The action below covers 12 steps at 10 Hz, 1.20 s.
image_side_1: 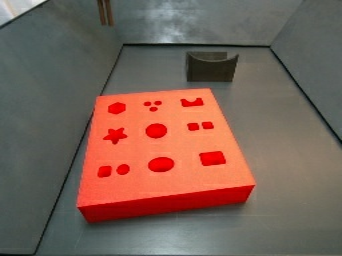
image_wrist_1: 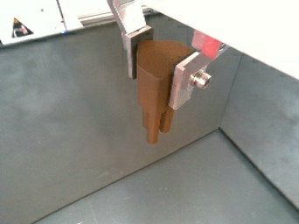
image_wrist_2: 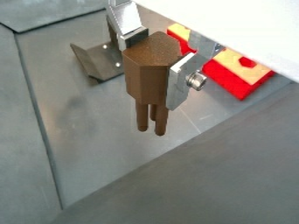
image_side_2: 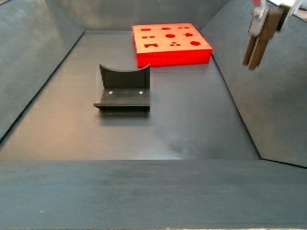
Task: Pick up the 3 prong object. Move up. Move to above the board. Insert the 3 prong object.
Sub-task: Move to above the board.
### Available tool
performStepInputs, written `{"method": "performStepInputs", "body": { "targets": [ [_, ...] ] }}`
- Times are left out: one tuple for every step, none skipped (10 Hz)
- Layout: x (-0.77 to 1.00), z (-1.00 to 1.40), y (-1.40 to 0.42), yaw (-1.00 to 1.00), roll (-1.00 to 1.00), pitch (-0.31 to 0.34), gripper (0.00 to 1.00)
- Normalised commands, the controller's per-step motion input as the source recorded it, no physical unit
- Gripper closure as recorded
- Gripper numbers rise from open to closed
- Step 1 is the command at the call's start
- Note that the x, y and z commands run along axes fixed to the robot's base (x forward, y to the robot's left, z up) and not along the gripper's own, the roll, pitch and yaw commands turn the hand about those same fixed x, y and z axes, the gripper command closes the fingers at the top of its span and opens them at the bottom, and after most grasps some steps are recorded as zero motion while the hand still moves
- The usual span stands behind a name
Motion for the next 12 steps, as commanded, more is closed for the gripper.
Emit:
{"method": "performStepInputs", "body": {
  "targets": [
    [-0.51,1.00,0.00,0.02,0.09,0.067,1.00],
    [-0.54,1.00,0.00,0.02,0.09,0.071,1.00],
    [-0.60,1.00,0.00,0.02,0.09,0.071,1.00],
    [-0.71,1.00,-0.01,0.02,0.08,0.072,1.00],
    [-0.80,0.98,-0.01,0.02,0.07,0.071,1.00],
    [-0.80,0.77,-0.01,0.02,0.06,0.071,1.00],
    [-0.80,0.62,-0.01,0.02,0.05,0.072,1.00],
    [-0.80,0.46,-0.01,0.02,0.03,0.072,1.00],
    [-0.80,0.26,-0.01,0.02,0.02,0.072,1.00],
    [-0.80,0.11,-0.01,0.02,0.01,0.070,1.00],
    [-0.79,0.03,-0.01,0.02,0.01,0.063,1.00],
    [-0.79,0.03,-0.01,0.03,0.01,0.064,1.00]
  ]
}}
